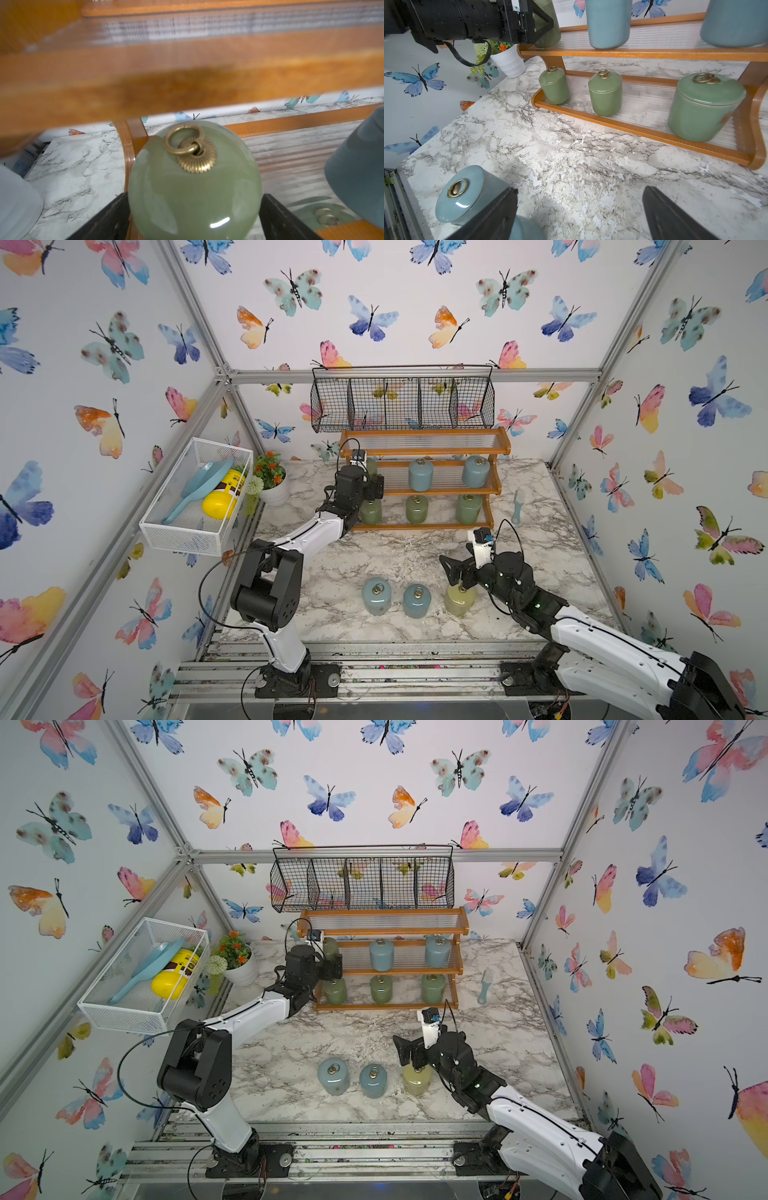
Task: Remove the tea canisters from the shelf
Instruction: Pick up the tea canister from the shelf.
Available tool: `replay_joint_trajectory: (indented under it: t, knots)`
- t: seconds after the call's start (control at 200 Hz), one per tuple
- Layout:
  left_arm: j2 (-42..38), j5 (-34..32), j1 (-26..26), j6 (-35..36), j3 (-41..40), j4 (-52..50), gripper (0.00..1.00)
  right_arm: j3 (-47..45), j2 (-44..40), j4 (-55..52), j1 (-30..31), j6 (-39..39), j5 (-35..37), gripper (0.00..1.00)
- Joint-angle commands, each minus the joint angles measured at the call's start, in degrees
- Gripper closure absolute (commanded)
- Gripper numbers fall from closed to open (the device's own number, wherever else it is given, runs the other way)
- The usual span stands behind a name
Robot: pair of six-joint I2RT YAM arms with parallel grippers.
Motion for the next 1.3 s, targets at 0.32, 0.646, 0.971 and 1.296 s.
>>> replay_joint_trajectory:
  t: [0.32,0.646,0.971,1.296]
  knots:
    - [4.7,-2.5,0.2,3.5,4.7,2.6,0.02,1.7,-1.0,-2.0,-0.2,0.5,1.2,0.00]
    - [7.8,-2.0,0.8,3.6,8.3,2.3,0.02,1.5,-3.9,-4.7,-0.2,0.7,2.4,0.00]
    - [8.9,2.4,1.4,3.0,9.1,0.5,0.10,0.6,-5.4,-5.3,-0.2,1.5,2.7,0.00]
    - [7.4,3.5,1.4,3.9,6.9,0.7,0.20,0.4,-5.4,-5.4,-0.2,1.6,2.8,0.00]
